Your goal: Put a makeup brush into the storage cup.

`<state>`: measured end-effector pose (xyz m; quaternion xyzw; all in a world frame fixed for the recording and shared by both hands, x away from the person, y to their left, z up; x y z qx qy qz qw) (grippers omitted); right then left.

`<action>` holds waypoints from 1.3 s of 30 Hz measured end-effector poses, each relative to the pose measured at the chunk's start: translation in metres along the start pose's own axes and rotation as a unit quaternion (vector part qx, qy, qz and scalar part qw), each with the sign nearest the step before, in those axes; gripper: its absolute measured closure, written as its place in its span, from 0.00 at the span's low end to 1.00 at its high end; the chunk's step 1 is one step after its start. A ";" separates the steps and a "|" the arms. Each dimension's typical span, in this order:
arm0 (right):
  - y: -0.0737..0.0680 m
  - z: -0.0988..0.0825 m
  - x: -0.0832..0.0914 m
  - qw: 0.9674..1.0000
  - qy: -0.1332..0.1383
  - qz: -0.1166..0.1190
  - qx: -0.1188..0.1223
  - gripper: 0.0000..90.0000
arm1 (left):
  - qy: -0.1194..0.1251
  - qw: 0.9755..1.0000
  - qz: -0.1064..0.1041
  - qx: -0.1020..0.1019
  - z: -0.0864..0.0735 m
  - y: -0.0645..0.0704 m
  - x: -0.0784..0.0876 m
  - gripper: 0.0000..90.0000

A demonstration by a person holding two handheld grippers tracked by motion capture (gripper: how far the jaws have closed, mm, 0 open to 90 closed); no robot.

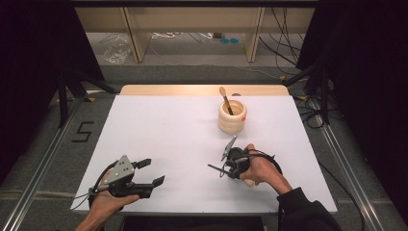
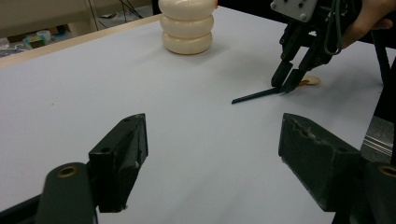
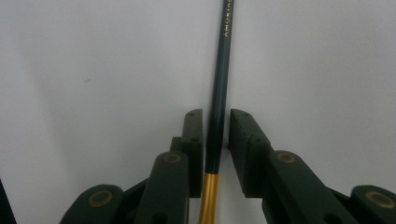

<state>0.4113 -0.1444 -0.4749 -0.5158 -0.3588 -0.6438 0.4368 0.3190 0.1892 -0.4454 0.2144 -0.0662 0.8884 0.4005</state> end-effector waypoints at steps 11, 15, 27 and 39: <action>0.002 -0.001 0.001 1.000 -0.015 0.008 -0.008 0.88 | 0.000 1.000 0.001 0.005 0.000 0.001 0.000 0.27; 0.002 0.001 0.000 1.000 -0.026 0.012 -0.013 0.89 | 0.000 1.000 -0.001 -0.001 0.000 0.000 0.000 0.27; 0.002 0.007 0.000 0.999 -0.048 0.006 -0.012 0.92 | 0.002 1.000 0.000 0.007 0.000 0.001 0.001 0.27; 0.004 0.009 -0.001 0.998 -0.063 -0.007 0.014 0.92 | 0.003 1.000 0.000 0.006 0.000 0.001 0.001 0.27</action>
Point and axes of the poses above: each handheld gripper's, and its own axes: x roughly backward along the jaws, z roughly out of its top, y roughly to its right, the point moved 2 cm from there along -x, roughly forward along the jaws, and after that the axes turned 3 degrees about -y, right-handed, at the moved point
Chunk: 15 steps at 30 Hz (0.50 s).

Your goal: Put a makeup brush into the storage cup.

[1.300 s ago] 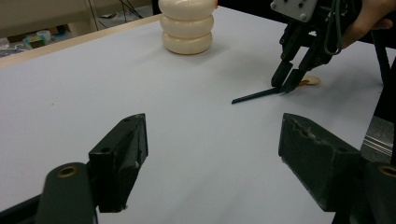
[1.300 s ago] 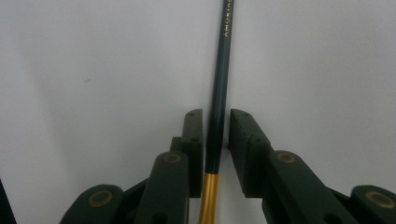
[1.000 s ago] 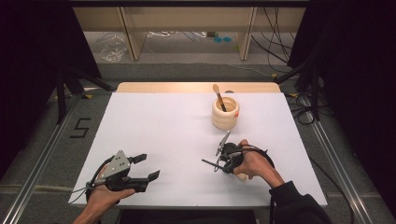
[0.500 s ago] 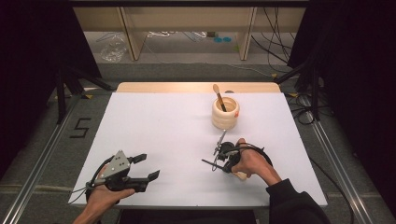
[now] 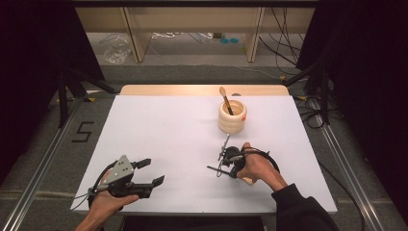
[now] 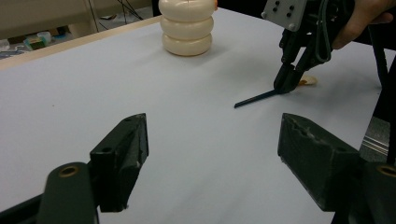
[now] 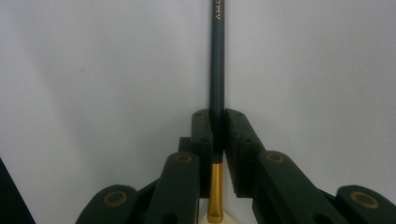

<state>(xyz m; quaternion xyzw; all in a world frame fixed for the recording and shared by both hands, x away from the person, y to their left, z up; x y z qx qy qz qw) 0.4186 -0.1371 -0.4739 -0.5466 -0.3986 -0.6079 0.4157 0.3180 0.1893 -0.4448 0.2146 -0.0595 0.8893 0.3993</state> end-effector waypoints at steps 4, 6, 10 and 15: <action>0.000 0.000 0.000 1.000 -0.001 0.002 -0.003 0.92 | 0.004 1.000 -0.004 0.003 0.000 0.000 0.000 0.27; -0.001 0.000 0.001 1.000 -0.006 0.007 -0.009 0.93 | 0.004 1.000 -0.003 0.004 0.000 0.000 0.000 0.27; 0.000 0.001 0.001 1.000 0.001 -0.003 0.007 0.93 | 0.004 1.000 -0.002 0.003 0.000 0.000 0.000 0.27; -0.002 0.001 0.005 1.000 0.009 0.000 0.001 0.93 | 0.000 1.000 0.002 0.002 0.000 0.000 0.000 0.27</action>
Point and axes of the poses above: each handheld gripper's, and its own axes: x roughly backward along the jaws, z roughly out of its top, y roughly to its right, the point moved 2 cm from there along -x, roughly forward along the jaws, and after that the axes turned 3 degrees about -y, right-handed, at the moved point
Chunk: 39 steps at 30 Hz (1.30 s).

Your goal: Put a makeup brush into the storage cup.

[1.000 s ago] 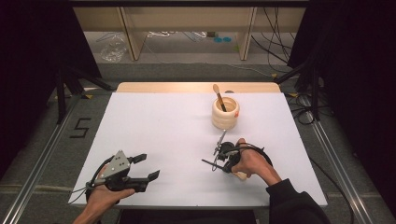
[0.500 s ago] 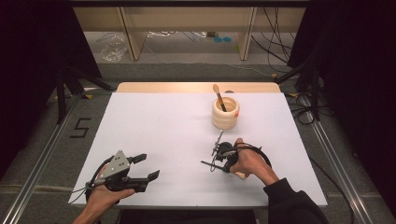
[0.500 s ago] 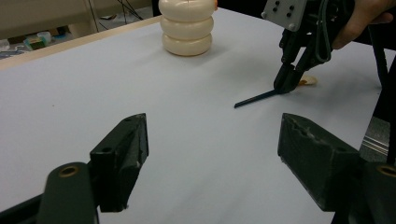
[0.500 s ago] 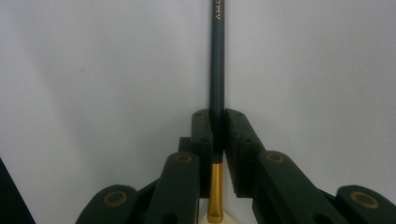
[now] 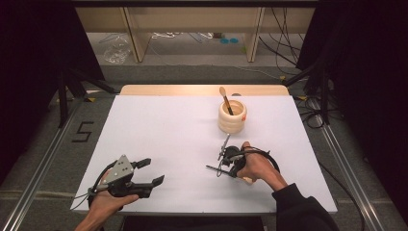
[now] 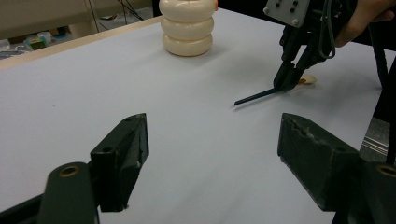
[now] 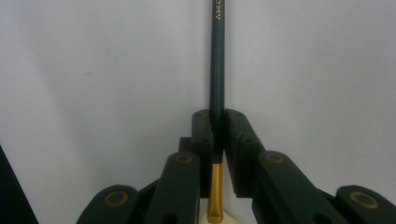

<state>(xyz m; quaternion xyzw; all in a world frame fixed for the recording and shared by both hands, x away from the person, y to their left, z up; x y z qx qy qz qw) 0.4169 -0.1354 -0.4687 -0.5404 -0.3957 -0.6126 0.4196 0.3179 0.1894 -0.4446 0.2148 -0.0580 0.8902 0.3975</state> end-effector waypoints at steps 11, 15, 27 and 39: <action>0.001 -0.001 0.014 0.999 0.043 -0.001 -0.018 0.93 | -0.002 1.000 0.001 0.000 0.000 0.000 0.000 0.27; 0.003 -0.003 0.019 0.999 0.050 -0.007 -0.020 0.93 | 0.000 1.000 -0.001 0.001 0.000 0.000 0.000 0.27; 0.003 -0.003 0.030 0.997 0.077 -0.013 -0.013 0.93 | -0.003 1.000 -0.007 0.005 0.000 -0.001 -0.003 0.27; -0.012 0.007 0.041 0.995 0.097 -0.019 0.019 0.93 | -0.023 0.999 -0.029 -0.010 0.002 0.000 -0.019 0.27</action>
Point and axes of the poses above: each handheld gripper's, and its own axes: x roughly backward along the jaws, z roughly out of its top, y roughly to its right, the point moved 2 cm from there along -x, roughly forward along the jaws, and after that the axes turned 3 degrees about -y, right-handed, at the moved point
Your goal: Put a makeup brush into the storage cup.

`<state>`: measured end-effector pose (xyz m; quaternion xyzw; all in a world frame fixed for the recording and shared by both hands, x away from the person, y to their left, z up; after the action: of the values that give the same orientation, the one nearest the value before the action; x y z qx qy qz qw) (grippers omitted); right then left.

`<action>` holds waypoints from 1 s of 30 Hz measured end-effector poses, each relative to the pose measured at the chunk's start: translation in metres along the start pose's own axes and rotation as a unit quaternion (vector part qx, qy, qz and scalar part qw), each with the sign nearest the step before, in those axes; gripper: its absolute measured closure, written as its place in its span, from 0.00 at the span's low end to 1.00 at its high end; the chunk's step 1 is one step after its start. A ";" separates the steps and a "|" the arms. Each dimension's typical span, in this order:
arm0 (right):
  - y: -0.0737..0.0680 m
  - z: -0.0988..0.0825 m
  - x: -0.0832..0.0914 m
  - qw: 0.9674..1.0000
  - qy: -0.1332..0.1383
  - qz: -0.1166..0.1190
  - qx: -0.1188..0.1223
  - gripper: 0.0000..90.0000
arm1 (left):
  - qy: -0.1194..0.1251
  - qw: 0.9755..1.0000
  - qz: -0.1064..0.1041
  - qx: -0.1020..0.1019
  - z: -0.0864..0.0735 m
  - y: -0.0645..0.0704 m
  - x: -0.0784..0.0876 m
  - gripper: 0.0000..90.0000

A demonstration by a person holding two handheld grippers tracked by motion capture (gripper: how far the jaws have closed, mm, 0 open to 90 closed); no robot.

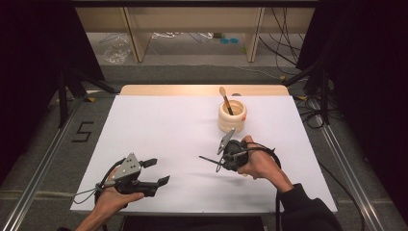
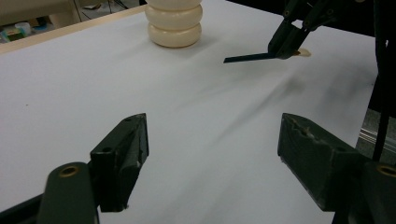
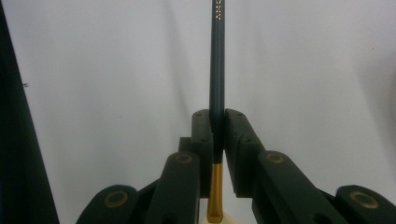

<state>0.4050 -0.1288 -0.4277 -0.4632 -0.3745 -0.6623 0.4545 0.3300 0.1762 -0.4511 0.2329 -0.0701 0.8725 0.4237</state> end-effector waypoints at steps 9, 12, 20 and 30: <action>-0.010 0.010 0.007 1.000 0.019 0.004 0.020 0.93 | -0.005 1.000 -0.018 -0.002 0.004 0.001 -0.013 0.28; -0.011 0.011 0.010 0.999 0.022 0.010 0.025 0.93 | -0.005 1.000 -0.024 -0.007 0.005 0.000 -0.016 0.28; -0.019 0.015 0.008 0.999 0.023 0.015 0.044 0.93 | -0.014 0.999 -0.033 -0.008 0.008 0.002 -0.019 0.30; -0.034 0.022 0.001 0.996 -0.001 0.017 0.088 0.93 | -0.065 0.992 -0.074 -0.075 0.011 0.014 -0.028 0.34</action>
<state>0.3791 -0.0983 -0.4231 -0.4284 -0.4235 -0.6188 0.5042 0.3385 0.1441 -0.4533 0.2613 -0.1449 0.8142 0.4978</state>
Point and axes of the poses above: each handheld gripper's, and its own axes: x roughly backward along the jaws, z roughly out of its top, y roughly to its right, the point moved 2 cm from there along -x, roughly forward along the jaws, and after that the axes turned 3 degrees about -y, right-handed, at the moved point
